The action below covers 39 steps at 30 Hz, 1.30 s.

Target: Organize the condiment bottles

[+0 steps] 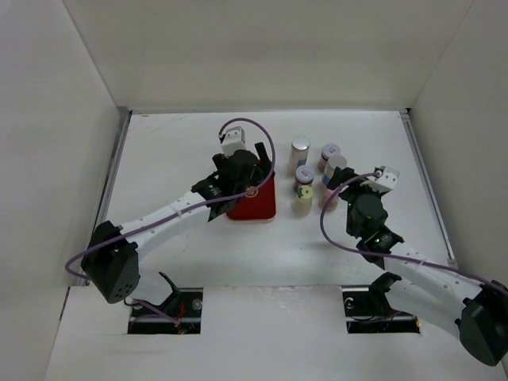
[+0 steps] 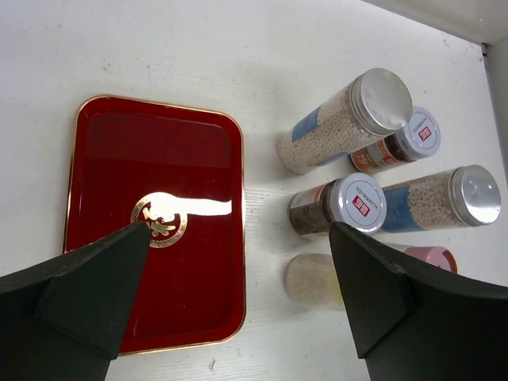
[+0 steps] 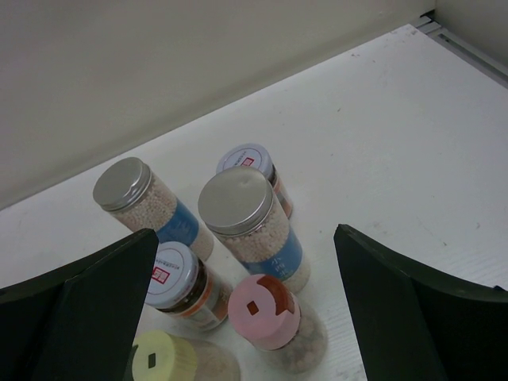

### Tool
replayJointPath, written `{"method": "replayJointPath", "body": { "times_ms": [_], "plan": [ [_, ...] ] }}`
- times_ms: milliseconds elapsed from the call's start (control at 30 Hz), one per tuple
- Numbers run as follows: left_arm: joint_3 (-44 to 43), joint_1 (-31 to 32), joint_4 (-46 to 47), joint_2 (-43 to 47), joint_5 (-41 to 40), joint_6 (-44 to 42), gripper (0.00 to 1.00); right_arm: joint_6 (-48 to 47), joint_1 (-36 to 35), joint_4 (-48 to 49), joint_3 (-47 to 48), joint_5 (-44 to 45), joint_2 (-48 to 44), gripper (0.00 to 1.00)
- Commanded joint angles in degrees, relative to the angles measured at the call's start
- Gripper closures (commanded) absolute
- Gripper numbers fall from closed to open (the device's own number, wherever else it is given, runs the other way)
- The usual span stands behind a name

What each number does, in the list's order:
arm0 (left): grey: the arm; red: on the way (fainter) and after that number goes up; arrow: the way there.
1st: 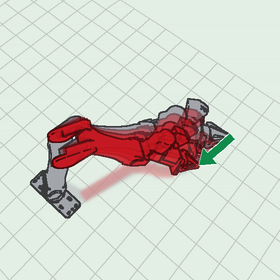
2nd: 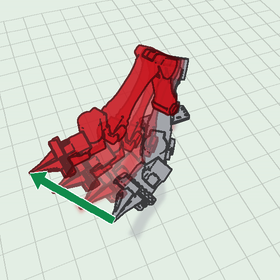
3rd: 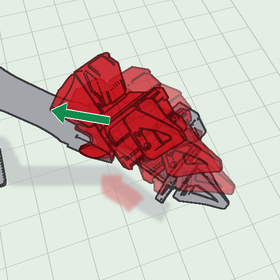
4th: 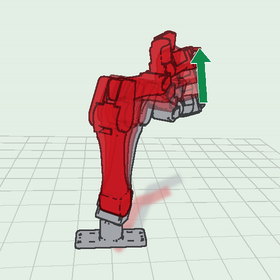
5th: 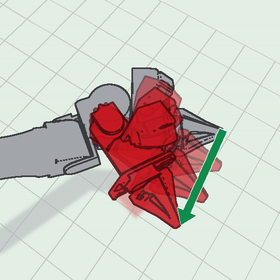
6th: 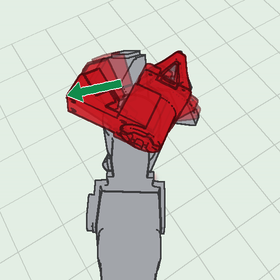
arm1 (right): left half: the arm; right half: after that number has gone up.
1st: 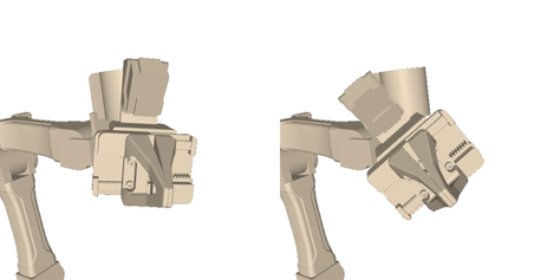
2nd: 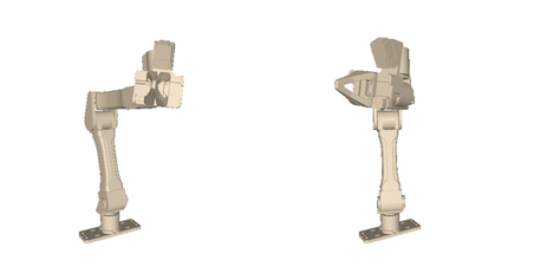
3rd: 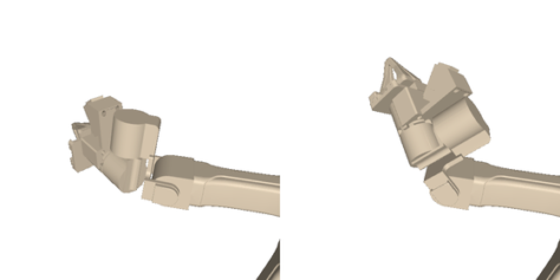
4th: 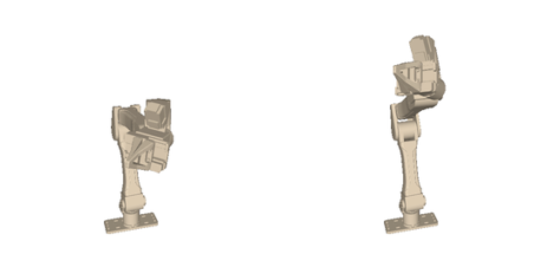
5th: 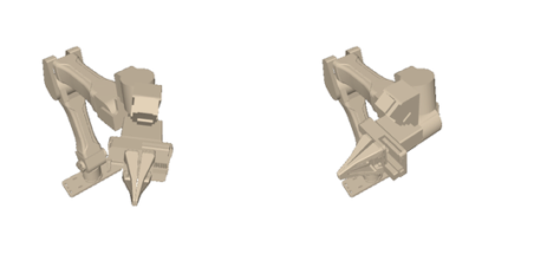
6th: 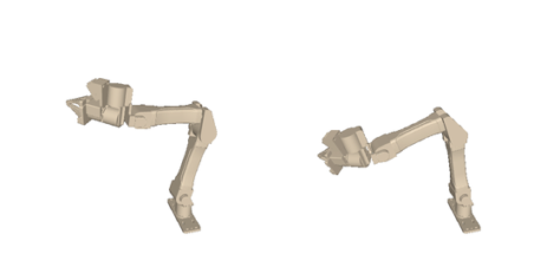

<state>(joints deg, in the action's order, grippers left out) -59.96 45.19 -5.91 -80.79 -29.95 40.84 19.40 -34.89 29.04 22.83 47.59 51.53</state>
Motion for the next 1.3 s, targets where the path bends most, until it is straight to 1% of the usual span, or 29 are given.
{"method": "replayJointPath", "body": {
  "times_ms": [0,133,233,300,333,400,433,467,500,600,667,733,800,833,900,967,1000,1033,1100,1133,1167,1200,1267],
  "plan": [
    [-2.26,-0.67,4.15,-0.15,-0.46,-1.81,0.00,-0.85,-0.92,3.48,1.78,0.92,-0.72,0.00],
    [-4.98,1.52,8.27,-0.68,-1.07,-7.86,0.00,-0.42,-1.97,3.66,0.64,1.18,-4.49,0.00],
    [-6.39,2.75,11.79,-2.43,-3.96,-12.96,0.00,2.04,-1.97,3.75,-1.12,0.31,-9.58,0.00],
    [-7.36,2.23,12.15,-4.10,-5.81,-13.24,0.00,3.27,-1.54,2.26,-1.56,-1.62,-13.19,0.00],
    [-7.88,2.05,12.33,-4.80,-6.43,-13.50,0.00,3.54,-1.45,1.03,-1.30,-2.50,-14.69,0.11],
    [-8.94,1.96,12.77,-5.77,-5.91,-15.34,0.00,4.15,-1.27,-2.13,-0.25,-2.42,-17.24,0.53],
    [-9.55,2.14,13.12,-6.39,-5.82,-17.27,0.00,4.59,-0.49,-3.53,0.72,-2.07,-17.86,0.69],
    [-10.08,2.40,13.47,-6.92,-6.08,-18.76,0.00,5.03,0.65,-5.20,2.03,-2.41,-17.95,0.77],
    [-10.69,2.49,13.82,-7.53,-5.99,-19.91,0.00,5.30,2.14,-7.39,3.96,-3.37,-17.26,0.81],
    [-12.45,3.01,14.52,-10.08,-4.86,-21.33,0.00,7.75,6.97,-13.55,10.37,-6.98,-13.40,0.80],
    [-11.94,3.72,14.53,-10.61,-3.53,-20.81,0.00,8.81,9.79,-16.37,14.07,-11.71,-9.71,0.78],
    [-7.74,4.51,15.75,-8.08,-5.28,-19.14,0.00,8.29,11.03,-19.09,17.76,-19.25,-5.41,0.72],
    [-1.76,4.16,17.77,-4.22,-6.25,-17.56,0.00,6.45,11.38,-20.86,20.49,-25.77,-0.93,0.67],
    [0.61,3.38,18.39,-2.54,-6.17,-16.33,0.03,5.66,11.73,-21.04,21.02,-27.28,1.01,0.66],
    [2.39,0.92,18.83,-0.86,-2.85,-14.22,0.19,6.43,12.70,-19.82,19.89,-26.60,2.52,0.62],
    [0.48,0.12,18.83,-2.16,1.38,-14.03,0.59,8.80,13.14,-17.10,15.87,-23.53,0.43,0.54],
    [-1.36,0.46,18.66,-3.74,2.35,-14.38,0.63,9.42,13.23,-15.26,13.32,-21.95,-1.50,0.52],
    [-3.65,1.08,18.31,-5.93,3.31,-14.91,0.61,9.69,13.32,-13.93,11.47,-20.71,-3.00,0.50],
    [-8.04,2.22,17.52,-10.24,4.29,-16.57,0.48,10.13,13.76,-11.47,6.98,-17.90,-6.34,0.45],
    [-10.67,2.92,16.73,-13.04,4.20,-17.63,0.34,10.39,14.45,-10.76,5.31,-16.67,-7.31,0.42],
    [-13.14,3.45,15.94,-15.51,3.94,-18.51,0.22,11.18,15.07,-10.49,3.99,-15.96,-8.01,0.40],
    [-15.42,3.63,15.24,-17.88,3.42,-18.95,0.16,12.32,15.51,-10.23,2.85,-15.60,-8.46,0.38],
    [-19.64,3.55,14.27,-22.19,3.15,-19.83,0.10,14.34,16.74,-9.97,1.78,-15.86,-8.81,0.36]
  ]
}}
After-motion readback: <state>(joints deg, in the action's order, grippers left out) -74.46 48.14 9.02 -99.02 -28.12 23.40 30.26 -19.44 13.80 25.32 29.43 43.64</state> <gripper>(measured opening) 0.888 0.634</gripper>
